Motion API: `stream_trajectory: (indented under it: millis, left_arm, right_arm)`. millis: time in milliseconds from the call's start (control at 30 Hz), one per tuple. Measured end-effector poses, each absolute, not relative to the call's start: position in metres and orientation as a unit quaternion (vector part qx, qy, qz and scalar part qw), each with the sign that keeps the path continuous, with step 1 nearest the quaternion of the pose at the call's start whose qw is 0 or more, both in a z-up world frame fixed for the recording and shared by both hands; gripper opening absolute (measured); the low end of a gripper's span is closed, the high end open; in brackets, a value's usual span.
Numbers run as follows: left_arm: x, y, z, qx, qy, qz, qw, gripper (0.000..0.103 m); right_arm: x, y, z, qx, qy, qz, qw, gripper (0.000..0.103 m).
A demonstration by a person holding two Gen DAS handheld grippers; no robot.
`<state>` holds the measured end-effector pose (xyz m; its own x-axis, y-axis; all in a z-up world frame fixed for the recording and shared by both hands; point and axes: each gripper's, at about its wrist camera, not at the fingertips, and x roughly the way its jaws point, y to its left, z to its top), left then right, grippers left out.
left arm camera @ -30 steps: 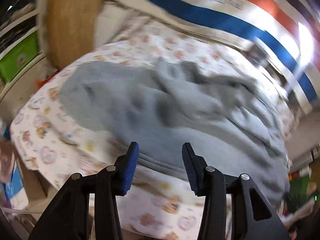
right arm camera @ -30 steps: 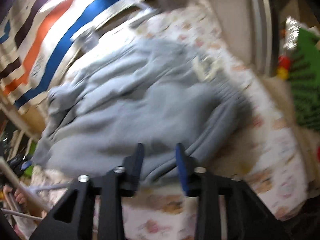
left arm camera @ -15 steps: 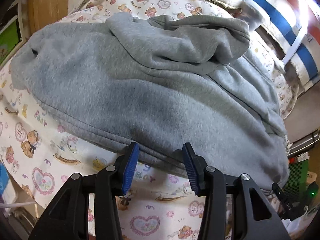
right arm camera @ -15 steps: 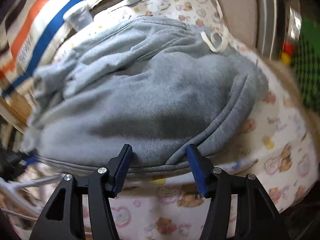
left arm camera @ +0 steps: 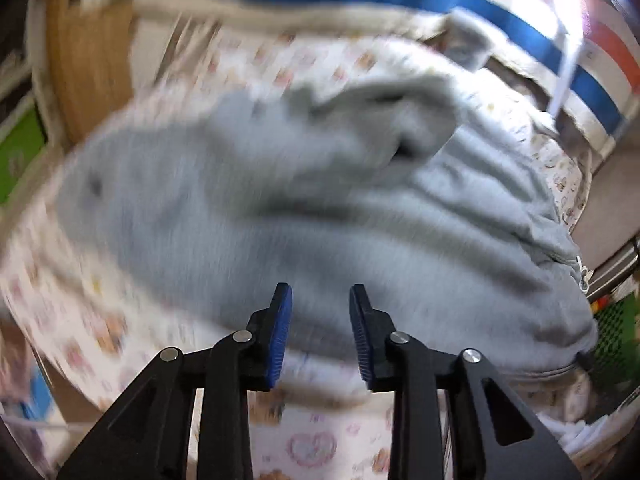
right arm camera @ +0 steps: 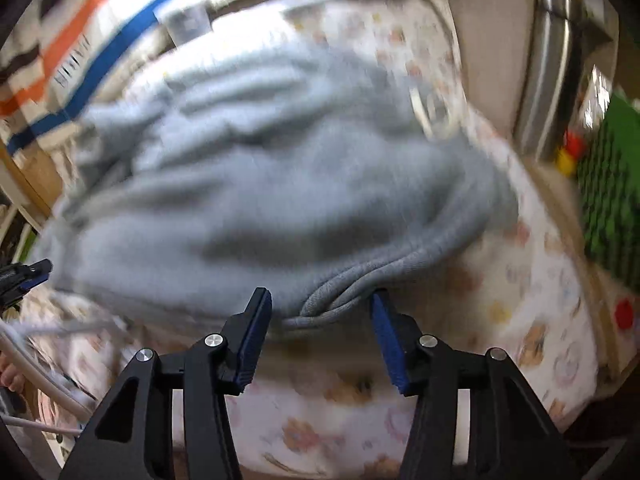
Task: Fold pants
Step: 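Press both open tools along the folded sweatpants edge to smooth it, then grasp the sweatpants edge with the right tool while the left tool grasps the fabric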
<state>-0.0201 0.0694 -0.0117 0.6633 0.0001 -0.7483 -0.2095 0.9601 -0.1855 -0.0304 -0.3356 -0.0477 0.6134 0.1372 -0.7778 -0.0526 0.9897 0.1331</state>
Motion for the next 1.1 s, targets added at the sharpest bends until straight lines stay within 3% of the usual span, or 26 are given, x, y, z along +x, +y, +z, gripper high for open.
stream_trajectory:
  millis: [267,500,733,1000,1100]
  left_arm:
    - [0.034,0.04,-0.041,-0.009,0.464,0.023,0.886,0.033]
    - [0.015,0.036,-0.066,-0.006,0.477,-0.003,0.879,0.032]
    - [0.001,0.035,-0.064,-0.007,0.472,0.0,0.882,0.032]
    - [0.01,0.044,-0.048,0.001,0.474,-0.007,0.881,0.032]
    - [0.026,0.052,-0.001,0.018,0.417,-0.004,0.909,0.045]
  right_arm:
    - [-0.029,-0.324,-0.025,0.018,0.419,0.056,0.906,0.054]
    - [-0.04,-0.346,0.003,0.037,0.383,0.05,0.922,0.054]
    - [0.036,-0.317,-0.048,-0.023,0.453,0.069,0.888,0.054]
    - [0.014,-0.327,-0.075,-0.048,0.472,0.077,0.877,0.054]
    - [0.023,-0.325,-0.05,-0.053,0.468,0.089,0.878,0.054]
